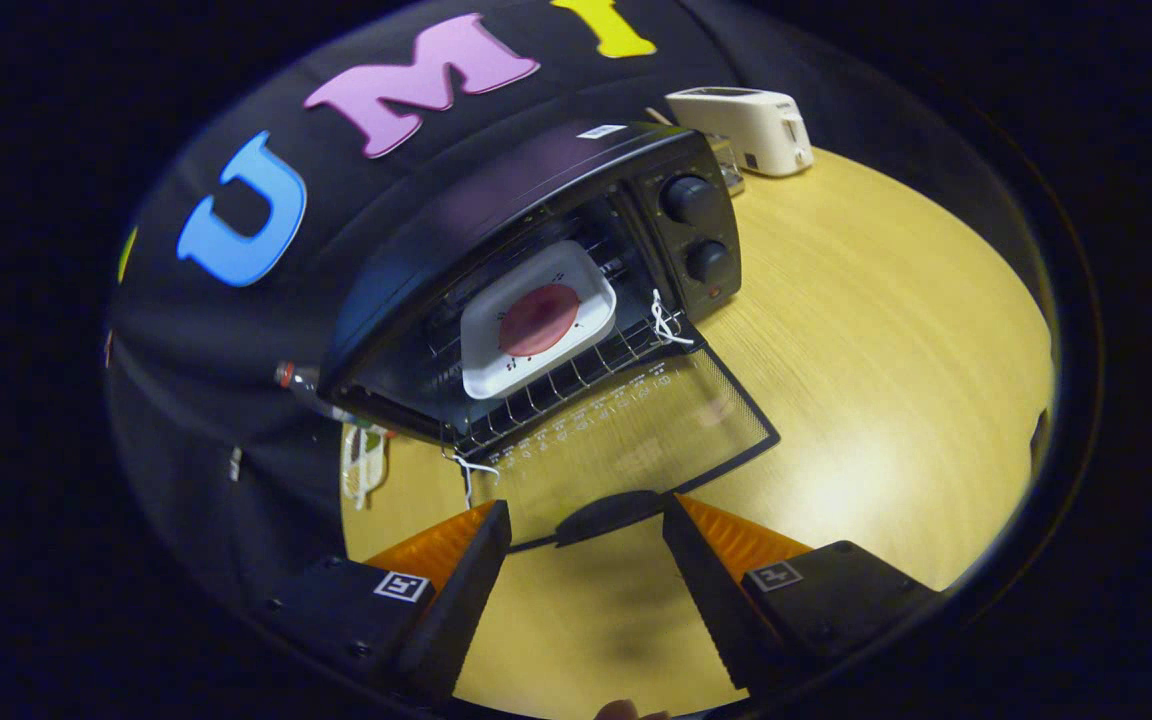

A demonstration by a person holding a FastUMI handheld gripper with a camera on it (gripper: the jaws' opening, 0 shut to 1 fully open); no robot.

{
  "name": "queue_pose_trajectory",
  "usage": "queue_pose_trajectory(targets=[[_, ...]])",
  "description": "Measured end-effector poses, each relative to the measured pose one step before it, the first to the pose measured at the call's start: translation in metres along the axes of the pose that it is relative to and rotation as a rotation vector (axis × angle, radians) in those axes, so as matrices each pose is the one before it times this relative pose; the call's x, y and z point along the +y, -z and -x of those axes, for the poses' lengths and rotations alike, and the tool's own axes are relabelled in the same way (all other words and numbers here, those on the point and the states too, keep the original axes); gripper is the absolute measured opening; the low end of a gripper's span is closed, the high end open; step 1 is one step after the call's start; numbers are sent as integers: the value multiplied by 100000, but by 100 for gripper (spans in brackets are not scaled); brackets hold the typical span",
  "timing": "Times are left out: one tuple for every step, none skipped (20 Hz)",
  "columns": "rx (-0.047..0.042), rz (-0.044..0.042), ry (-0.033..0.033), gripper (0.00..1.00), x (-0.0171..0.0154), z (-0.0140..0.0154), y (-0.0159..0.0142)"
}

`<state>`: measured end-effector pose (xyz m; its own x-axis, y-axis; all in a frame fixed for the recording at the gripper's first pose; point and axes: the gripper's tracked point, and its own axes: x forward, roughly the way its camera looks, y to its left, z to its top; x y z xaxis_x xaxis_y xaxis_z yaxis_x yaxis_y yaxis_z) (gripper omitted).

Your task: Open the toaster oven, put the food inside, and close the toaster oven door.

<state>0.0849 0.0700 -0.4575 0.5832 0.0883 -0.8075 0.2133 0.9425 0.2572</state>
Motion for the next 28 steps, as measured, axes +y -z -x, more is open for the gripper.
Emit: queue_pose_trajectory(targets=[[-213,6997,1605,99,-544,-39,688],[-50,6047,1183,99,-243,-202,765],[314,4800,895,99,-152,-180,779],[385,4411,806,99,-92,-191,764],[680,3430,868,99,4,-312,760],[1027,2366,536,99,88,-395,698],[1305,1751,238,99,209,-491,606],[1371,1012,581,99,195,-575,521],[760,1098,680,99,113,-597,206],[440,830,729,99,120,-668,100],[477,413,723,99,81,-606,83],[592,42,969,99,25,-539,89],[838,25,1293,99,-104,-535,147],[673,-117,1074,99,-83,-620,59],[262,8,781,99,-29,-487,-24],[298,502,765,99,-107,-463,-84],[-164,1136,595,99,-59,-324,-260],[649,1887,354,99,46,-217,69],[139,1714,395,99,-70,-61,-49],[278,-73,245,99,11,39,-54],[-205,-718,-67,99,50,164,-69],[-458,-399,-210,99,12,188,-42],[-966,394,-337,99,-18,241,-131],[-1251,-21,-569,99,6,385,-187],[-1316,-591,-790,99,41,426,-114],[-1213,-898,-1010,99,82,430,-247],[-1366,-728,-1084,99,8,436,-199],[-1326,-394,-927,99,41,475,-302]])
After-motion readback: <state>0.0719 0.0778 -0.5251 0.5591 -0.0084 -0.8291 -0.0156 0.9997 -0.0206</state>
